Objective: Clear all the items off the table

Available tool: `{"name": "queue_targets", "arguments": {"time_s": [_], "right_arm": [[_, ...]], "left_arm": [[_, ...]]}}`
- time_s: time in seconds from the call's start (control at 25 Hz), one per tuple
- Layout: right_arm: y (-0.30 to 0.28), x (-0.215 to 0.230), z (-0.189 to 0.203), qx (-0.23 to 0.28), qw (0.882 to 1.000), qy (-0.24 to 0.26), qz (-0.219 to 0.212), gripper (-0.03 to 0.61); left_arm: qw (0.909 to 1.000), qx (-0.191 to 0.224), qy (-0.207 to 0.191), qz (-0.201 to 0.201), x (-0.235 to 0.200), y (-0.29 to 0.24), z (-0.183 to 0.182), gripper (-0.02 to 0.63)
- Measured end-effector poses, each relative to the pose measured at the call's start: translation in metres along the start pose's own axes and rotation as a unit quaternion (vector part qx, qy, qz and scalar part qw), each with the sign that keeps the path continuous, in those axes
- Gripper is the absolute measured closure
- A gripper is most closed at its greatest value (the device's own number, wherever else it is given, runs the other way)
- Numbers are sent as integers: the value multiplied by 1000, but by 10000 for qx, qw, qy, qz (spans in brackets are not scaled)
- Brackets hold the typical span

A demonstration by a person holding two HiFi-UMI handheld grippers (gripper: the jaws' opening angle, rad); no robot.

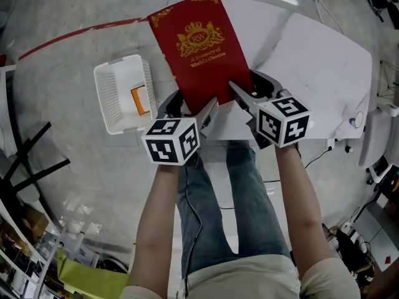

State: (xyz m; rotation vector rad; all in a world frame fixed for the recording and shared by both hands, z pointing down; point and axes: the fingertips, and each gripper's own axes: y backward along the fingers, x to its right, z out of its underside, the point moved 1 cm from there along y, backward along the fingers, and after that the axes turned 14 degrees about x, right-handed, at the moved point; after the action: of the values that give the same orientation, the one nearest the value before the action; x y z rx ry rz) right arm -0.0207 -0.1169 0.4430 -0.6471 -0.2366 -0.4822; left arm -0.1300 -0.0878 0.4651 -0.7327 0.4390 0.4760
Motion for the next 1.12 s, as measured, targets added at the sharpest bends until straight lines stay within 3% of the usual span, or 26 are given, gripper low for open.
{"name": "queue_targets", "arguments": {"time_s": [0.32, 0.56, 1.12], "right_arm": [[-6, 8, 0, -126, 9995, 120, -273, 336], [-43, -63, 13, -322, 9978, 298, -503, 336], [-98, -133, 41, -711, 9916, 455, -977, 336]], "left_arm": [[9995, 116, 157, -260, 2, -6, 4, 219], [9977, 244, 417, -466, -60, 44, 2, 219], [9914, 376, 813, -955, -135, 90, 10, 219]]}}
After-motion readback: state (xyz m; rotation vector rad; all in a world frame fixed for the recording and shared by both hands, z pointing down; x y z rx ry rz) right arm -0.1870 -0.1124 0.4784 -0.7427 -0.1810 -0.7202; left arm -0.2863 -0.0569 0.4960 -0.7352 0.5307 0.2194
